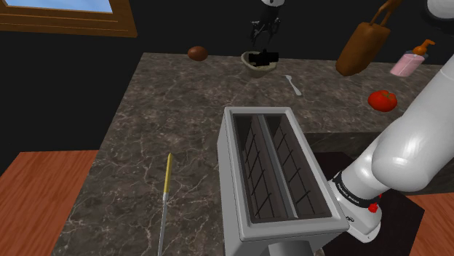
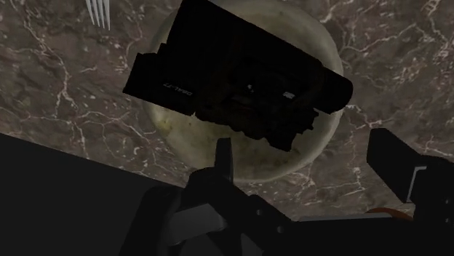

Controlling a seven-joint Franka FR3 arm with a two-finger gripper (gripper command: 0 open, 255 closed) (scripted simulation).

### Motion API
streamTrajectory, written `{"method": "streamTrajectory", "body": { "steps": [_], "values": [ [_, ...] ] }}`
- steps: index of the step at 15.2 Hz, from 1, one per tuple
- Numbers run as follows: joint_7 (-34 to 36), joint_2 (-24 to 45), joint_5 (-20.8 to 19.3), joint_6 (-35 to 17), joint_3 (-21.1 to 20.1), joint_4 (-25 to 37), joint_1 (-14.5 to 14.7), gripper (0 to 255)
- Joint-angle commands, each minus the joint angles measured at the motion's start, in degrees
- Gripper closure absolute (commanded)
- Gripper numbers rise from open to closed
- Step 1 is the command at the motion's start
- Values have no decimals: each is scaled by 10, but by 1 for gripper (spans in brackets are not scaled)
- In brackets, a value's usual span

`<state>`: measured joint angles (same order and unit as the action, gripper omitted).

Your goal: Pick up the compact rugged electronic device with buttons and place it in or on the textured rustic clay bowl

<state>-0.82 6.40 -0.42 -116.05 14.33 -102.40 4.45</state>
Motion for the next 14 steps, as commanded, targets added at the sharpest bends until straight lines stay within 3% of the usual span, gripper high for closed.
{"method": "streamTrajectory", "body": {
  "steps": [1, 3, 7, 14],
  "values": [
    [0, 0, 0, 0, 0, 0, 0, 0],
    [0, 0, 0, 0, 0, 0, 0, 0],
    [3, -17, -5, 68, -1, 51, 2, 0],
    [3, -17, -5, 68, -1, 51, 2, 0]
  ]
}}
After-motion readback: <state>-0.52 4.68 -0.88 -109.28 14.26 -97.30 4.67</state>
